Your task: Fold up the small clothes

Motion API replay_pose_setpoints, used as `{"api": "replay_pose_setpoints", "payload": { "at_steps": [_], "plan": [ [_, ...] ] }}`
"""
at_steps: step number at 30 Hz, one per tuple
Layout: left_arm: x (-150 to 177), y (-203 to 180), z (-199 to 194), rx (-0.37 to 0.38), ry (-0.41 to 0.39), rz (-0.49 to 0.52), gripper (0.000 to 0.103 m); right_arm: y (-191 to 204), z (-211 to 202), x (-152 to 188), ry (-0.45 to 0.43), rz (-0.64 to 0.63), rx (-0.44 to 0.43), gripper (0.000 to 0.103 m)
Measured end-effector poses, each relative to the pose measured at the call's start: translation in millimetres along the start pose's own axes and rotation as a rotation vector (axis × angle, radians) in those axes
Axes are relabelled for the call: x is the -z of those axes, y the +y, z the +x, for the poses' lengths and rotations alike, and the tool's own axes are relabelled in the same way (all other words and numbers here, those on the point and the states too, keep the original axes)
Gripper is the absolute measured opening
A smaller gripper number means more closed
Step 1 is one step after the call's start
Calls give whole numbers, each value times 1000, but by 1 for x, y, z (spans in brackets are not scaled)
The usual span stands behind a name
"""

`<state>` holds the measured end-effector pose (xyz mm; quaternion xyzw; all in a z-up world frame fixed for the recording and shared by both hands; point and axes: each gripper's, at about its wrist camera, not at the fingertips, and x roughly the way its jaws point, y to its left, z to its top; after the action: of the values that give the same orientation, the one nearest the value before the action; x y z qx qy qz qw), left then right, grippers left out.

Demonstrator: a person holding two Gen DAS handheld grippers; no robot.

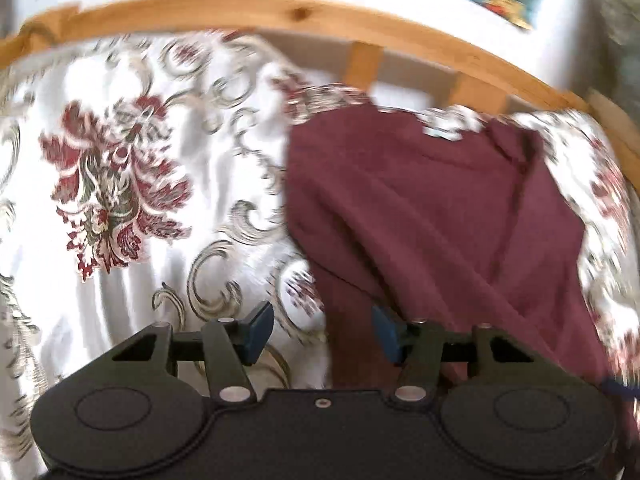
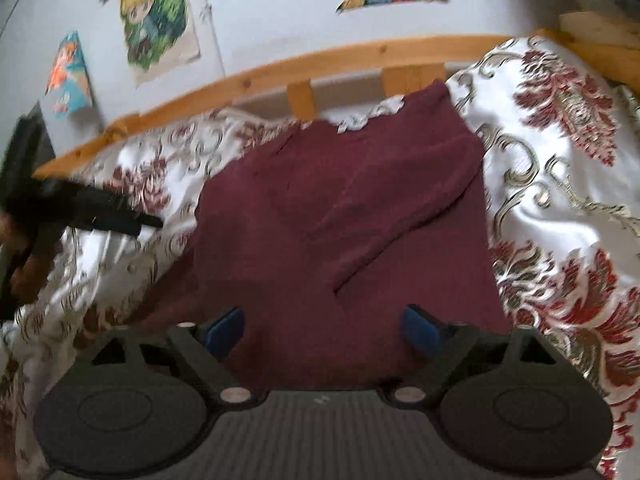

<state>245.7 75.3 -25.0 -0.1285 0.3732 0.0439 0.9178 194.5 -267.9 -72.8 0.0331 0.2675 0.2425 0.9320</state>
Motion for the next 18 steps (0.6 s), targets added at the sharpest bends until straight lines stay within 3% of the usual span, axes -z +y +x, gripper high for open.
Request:
{"api": "replay_pose_setpoints", "payload": {
  "at_steps": [4, 7, 9, 10, 11, 12, 14, 18],
  "plan": [
    [-19, 13, 34, 45, 32, -118, 48, 5, 5, 5, 14, -63, 51, 77],
    [-27, 15, 52, 78, 49, -168, 41, 4, 9, 7, 36, -73, 49, 77],
    [-33, 12, 65, 79, 67, -167, 21, 0, 13, 9, 53, -64, 43, 68],
    [-35, 9, 70, 64, 75, -161, 4, 0, 15, 9, 65, -67, 42, 51],
    [-38, 5, 73, 44, 73, -154, 2, 0, 17, 10, 74, -73, 48, 33],
    [-39, 4, 73, 39, 66, -152, 1, 0, 18, 10, 73, -80, 56, 29],
    [-41, -3, 69, 23, 40, -126, 1, -2, 15, 8, 56, -71, 48, 10],
    [-43, -4, 57, 7, 12, -99, 0, -18, -5, -5, -37, 29, 53, 9]
  ]
}}
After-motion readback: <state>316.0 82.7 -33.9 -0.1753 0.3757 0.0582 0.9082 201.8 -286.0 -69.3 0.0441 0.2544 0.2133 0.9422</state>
